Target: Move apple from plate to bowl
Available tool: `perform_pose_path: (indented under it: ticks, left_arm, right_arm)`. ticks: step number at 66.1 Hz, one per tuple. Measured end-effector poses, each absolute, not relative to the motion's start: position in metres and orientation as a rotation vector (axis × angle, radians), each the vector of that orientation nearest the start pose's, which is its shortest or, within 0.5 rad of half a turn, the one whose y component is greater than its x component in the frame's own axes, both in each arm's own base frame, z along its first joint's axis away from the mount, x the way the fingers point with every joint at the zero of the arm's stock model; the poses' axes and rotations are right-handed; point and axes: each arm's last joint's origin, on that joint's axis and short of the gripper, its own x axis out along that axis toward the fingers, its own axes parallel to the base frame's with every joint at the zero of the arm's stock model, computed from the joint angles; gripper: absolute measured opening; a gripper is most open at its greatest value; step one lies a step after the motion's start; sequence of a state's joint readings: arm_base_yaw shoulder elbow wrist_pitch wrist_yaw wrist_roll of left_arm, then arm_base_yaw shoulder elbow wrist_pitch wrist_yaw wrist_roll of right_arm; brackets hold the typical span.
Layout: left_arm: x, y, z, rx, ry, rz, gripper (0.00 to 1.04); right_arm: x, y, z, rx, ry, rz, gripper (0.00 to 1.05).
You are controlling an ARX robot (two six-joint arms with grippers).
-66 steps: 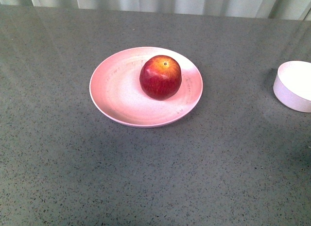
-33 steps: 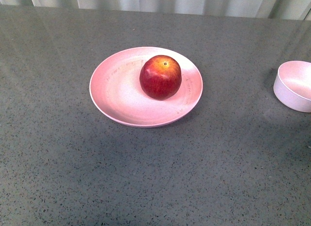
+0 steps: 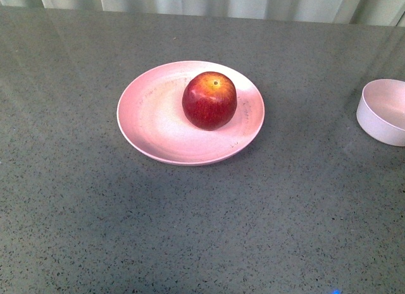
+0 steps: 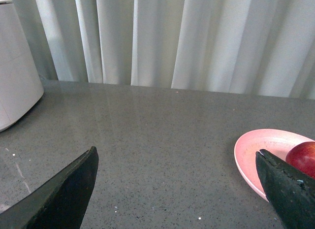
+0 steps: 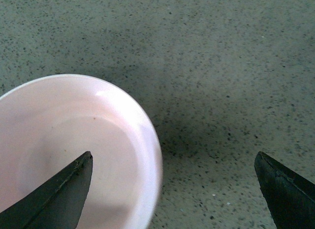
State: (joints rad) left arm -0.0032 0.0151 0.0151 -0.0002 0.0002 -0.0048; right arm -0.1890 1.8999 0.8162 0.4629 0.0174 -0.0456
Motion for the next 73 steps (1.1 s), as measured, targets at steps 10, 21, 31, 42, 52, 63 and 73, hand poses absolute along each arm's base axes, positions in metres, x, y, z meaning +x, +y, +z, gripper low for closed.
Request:
perform_pose_path:
  ticks: [10, 21, 31, 42, 52, 63, 73]
  left_arm:
    - [0.098, 0.000, 0.167, -0.005, 0.000, -0.003, 0.96]
    - [0.098, 0.000, 0.167, -0.005, 0.000, -0.003, 0.96]
    - [0.098, 0.000, 0.167, -0.005, 0.000, -0.003, 0.96]
    - [0.098, 0.000, 0.167, -0.005, 0.000, -0.003, 0.96]
    - [0.098, 0.000, 0.167, -0.005, 0.000, -0.003, 0.96]
    - [0.098, 0.000, 0.167, -0.005, 0.000, -0.003, 0.96]
    - [0.098, 0.000, 0.167, -0.005, 0.000, -0.003, 0.96]
  right_arm:
    - [0.352, -0.061, 0.102, 0.060, 0.642, -0.174, 0.96]
    - [0.355, -0.060, 0.091, 0.118, 0.675, -0.190, 0.86]
    - [0.356, -0.061, 0.085, 0.157, 0.693, -0.206, 0.63]
    - [0.357, -0.062, 0.083, 0.198, 0.700, -0.219, 0.39]
    - [0.358, -0.061, 0.084, 0.227, 0.701, -0.218, 0.16]
    - [0.361, -0.051, 0.086, 0.242, 0.701, -0.198, 0.02]
    - [0.366, -0.032, 0.088, 0.236, 0.705, -0.155, 0.02]
